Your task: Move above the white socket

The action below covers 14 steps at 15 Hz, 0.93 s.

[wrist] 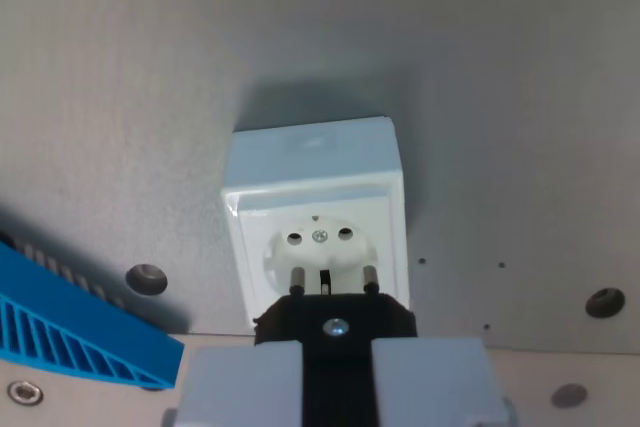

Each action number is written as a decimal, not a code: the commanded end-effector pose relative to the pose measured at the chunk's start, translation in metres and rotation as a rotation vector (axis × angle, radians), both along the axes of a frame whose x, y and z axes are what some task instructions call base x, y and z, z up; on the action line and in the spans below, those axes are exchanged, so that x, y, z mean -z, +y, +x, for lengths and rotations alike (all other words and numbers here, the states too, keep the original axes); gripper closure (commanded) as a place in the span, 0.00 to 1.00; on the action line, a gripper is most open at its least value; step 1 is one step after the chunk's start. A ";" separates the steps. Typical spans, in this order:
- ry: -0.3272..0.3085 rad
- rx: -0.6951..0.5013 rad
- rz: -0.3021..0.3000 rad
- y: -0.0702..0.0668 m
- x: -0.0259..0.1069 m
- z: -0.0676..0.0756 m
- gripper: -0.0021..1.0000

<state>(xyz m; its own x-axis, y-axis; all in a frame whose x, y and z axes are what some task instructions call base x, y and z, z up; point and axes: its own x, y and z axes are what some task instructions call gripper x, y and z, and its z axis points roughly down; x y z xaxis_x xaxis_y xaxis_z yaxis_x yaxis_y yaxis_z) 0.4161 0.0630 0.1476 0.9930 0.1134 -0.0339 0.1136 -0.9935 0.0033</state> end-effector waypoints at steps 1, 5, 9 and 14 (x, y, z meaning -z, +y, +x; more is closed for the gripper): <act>-0.098 -0.099 0.000 0.001 0.013 -0.008 1.00; -0.101 -0.112 -0.003 0.001 0.022 -0.016 1.00; -0.105 -0.120 -0.004 0.001 0.030 -0.023 1.00; -0.102 -0.119 -0.006 0.002 0.039 -0.029 1.00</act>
